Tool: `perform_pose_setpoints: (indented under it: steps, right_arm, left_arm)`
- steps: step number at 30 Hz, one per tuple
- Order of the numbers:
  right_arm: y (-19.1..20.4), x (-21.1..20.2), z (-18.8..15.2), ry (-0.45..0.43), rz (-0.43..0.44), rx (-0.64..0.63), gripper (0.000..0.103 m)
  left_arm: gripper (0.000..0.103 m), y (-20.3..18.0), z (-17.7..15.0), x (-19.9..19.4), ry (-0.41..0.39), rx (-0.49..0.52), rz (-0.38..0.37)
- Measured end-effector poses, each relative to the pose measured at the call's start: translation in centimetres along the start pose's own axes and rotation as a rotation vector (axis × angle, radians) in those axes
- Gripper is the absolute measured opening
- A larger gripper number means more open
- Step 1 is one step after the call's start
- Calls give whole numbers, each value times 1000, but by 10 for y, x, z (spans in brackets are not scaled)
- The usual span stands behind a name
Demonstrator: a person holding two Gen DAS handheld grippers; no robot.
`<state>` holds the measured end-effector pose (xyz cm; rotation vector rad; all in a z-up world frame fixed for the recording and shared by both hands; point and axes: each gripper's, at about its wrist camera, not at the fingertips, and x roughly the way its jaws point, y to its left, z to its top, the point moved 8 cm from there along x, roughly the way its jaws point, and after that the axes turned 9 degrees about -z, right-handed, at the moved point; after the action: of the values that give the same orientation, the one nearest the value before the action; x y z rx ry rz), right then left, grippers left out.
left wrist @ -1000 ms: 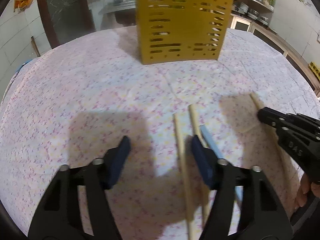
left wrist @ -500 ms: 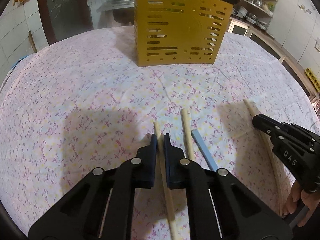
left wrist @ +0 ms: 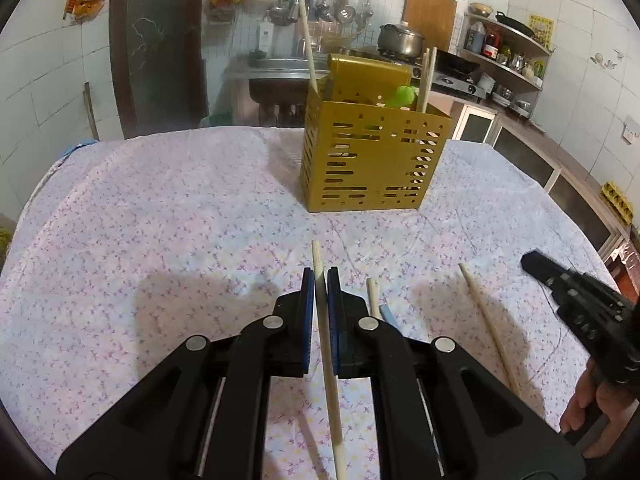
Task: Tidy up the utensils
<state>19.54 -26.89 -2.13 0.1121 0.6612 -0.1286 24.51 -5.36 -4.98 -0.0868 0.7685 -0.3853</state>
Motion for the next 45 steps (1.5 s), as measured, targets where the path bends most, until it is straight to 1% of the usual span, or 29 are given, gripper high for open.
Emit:
perform_pose_setpoints:
  steps: [1, 2, 3, 4, 6, 7, 9, 10, 11, 12, 13, 15, 17, 18, 21, 24, 28, 30, 34, 36, 37, 39, 42, 43, 44, 45]
  right_arm:
    - [-2, 8, -4, 22, -11, 2, 9]
    - [-4, 13, -6, 35, -22, -1, 22]
    - [-5, 19, -11, 54, -32, -8, 37]
    - [-6, 29, -17, 90, -44, -15, 62]
    - [-5, 38, -25, 115, -51, -21, 61]
    - [-4, 43, -28, 129, -69, -38, 59]
    - [-1, 49, -31, 139, -84, -56, 59]
    - [1, 53, -32, 149, -89, -66, 54]
    - [4, 59, -34, 171, -99, -83, 41]
    - [5, 65, -36, 195, -108, -96, 37]
    - [6, 67, -36, 194, -115, -101, 36]
    - [9, 68, -36, 196, -111, -106, 27]
    - [11, 68, -35, 203, -100, -106, 8]
    - [12, 68, -34, 209, -89, -97, 6]
    - [12, 63, -32, 204, -58, -58, 6]
    - [10, 52, -26, 159, -49, -32, 6]
    - [5, 27, -10, 69, -25, 14, 6]
    - [3, 10, 0, 4, -12, 37, 6]
    - [-1, -19, 18, -114, 2, 71, 6]
    - [-4, -33, 24, -167, 6, 87, 6]
    - [-5, -38, 25, -185, 7, 90, 6]
    - [-4, -42, 24, -183, 5, 77, 6]
    - [-2, -32, 22, -153, -5, 62, 6]
    - [-2, -28, 21, -139, -6, 62, 6]
    - [-2, -21, 18, -110, -4, 60, 6]
    - [-2, -14, 15, -83, 1, 61, 6]
  left_arm:
    - [5, 2, -1, 3, 10, -6, 5]
    - [5, 5, -3, 6, 21, -15, 6]
    - [5, 8, -6, 10, 35, -25, 7]
    - [5, 11, -11, 17, 58, -35, 8]
    - [5, 15, -20, 31, 99, -45, 9]
    - [5, 17, -23, 36, 110, -43, 13]
    - [5, 20, -29, 48, 137, -45, 22]
    - [5, 22, -31, 52, 148, -50, 23]
    - [5, 23, -34, 57, 160, -56, 24]
    - [5, 25, -36, 61, 174, -61, 24]
    - [5, 27, -37, 63, 181, -62, 25]
    - [5, 27, -38, 66, 184, -52, 27]
    - [5, 26, -37, 67, 187, -45, 30]
    - [5, 27, -37, 68, 188, -47, 29]
    - [5, 26, -36, 65, 177, -54, 16]
    - [5, 25, -30, 54, 141, -53, 9]
    - [5, 22, -18, 32, 79, -72, -8]
    - [5, 20, -10, 17, 35, -68, -9]
    - [5, 10, 9, -20, -77, -38, -8]
    - [5, 6, 13, -35, -122, -13, -1]
    - [5, 4, 14, -40, -130, 4, 1]
    - [5, 3, 11, -39, -110, 16, 11]
    - [6, 13, 5, -21, -30, -30, 0]
    - [9, 19, -1, -10, 12, -60, -3]
    - [13, 24, -6, -5, 30, -72, -3]
    - [21, 28, -11, 4, 60, -83, 3]
